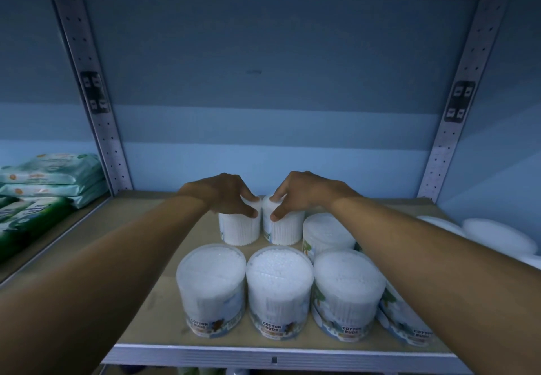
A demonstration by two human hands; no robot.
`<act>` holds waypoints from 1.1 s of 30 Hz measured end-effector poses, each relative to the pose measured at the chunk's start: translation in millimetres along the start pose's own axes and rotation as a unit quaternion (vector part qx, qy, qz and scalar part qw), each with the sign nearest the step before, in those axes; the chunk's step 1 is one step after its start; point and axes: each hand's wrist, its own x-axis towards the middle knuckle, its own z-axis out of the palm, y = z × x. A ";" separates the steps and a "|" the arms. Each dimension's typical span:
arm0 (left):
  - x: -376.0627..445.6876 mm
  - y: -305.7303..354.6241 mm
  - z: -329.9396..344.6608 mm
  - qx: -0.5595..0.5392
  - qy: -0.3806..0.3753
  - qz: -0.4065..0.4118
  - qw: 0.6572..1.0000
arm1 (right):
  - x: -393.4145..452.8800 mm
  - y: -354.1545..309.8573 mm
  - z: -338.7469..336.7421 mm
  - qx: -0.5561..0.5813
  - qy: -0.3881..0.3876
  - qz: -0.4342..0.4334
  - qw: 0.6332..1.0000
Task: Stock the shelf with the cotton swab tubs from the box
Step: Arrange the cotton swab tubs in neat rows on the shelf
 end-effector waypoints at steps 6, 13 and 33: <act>-12.9 5.2 -5.1 0.009 -0.013 0.005 1.000 | -11.9 -3.4 -7.5 -0.037 -0.031 -0.029 0.998; -20.7 5.8 -13.0 0.047 -0.038 -0.030 0.998 | -14.5 -7.3 -16.3 -0.061 -0.107 -0.020 0.992; -30.2 11.5 -11.0 0.104 -0.012 -0.102 0.989 | -6.1 -21.2 -14.0 -0.065 -0.103 -0.005 0.993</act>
